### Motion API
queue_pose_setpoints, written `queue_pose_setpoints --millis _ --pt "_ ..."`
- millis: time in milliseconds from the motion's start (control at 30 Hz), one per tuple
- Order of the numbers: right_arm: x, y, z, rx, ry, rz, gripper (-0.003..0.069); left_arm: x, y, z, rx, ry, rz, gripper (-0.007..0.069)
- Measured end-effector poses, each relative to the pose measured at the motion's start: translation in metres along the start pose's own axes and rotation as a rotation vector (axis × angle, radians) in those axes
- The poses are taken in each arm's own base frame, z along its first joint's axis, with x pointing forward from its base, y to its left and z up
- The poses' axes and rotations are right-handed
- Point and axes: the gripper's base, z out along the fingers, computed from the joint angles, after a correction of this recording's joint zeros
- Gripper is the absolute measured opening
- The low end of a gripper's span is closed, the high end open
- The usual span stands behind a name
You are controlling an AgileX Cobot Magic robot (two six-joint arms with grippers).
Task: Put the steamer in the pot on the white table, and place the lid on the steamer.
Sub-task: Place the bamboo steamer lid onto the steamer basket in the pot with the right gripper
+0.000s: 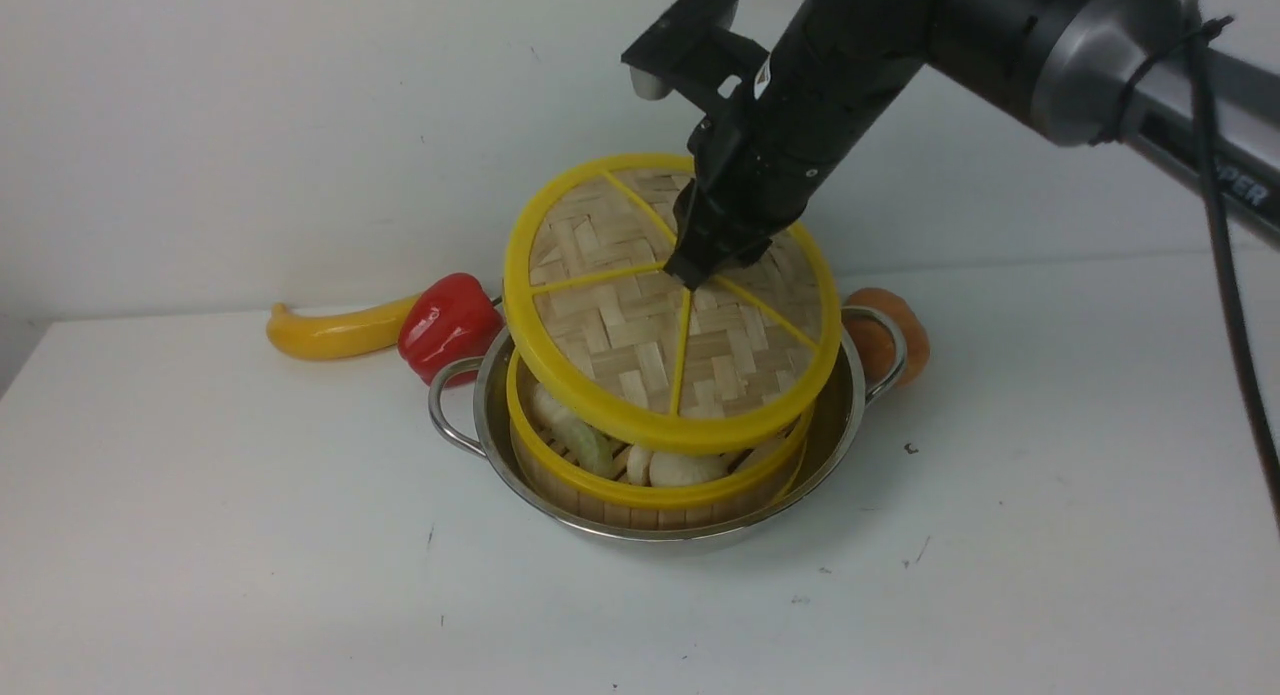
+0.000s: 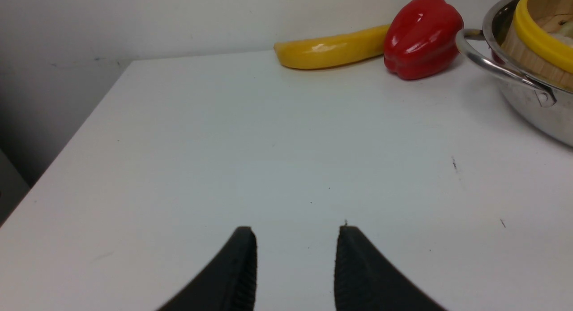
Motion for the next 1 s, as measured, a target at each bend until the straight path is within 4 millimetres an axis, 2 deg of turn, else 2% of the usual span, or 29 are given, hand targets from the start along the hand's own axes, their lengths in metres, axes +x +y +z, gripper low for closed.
queue_pose_setpoints --millis 100,200,433,833,1000 --pt "0.004 -0.001 0.018 -0.016 0.033 0.004 0.0144 0.000 0.000 0.000 0.000 0.000 0.000 0.0241" --pt "0.007 -0.001 0.027 -0.025 0.051 0.004 0.0144 0.000 0.000 0.000 0.000 0.000 0.000 0.0241" --pt "0.005 -0.002 0.026 -0.021 0.034 0.007 0.0144 0.000 0.000 0.000 0.000 0.000 0.000 0.0241" --pt "0.007 -0.001 0.045 -0.050 0.027 0.018 0.0144 0.000 0.000 0.000 0.000 0.000 0.000 0.0241" --pt "0.003 -0.002 0.041 -0.044 0.011 0.014 0.0144 0.000 0.000 0.000 0.000 0.000 0.000 0.0241"
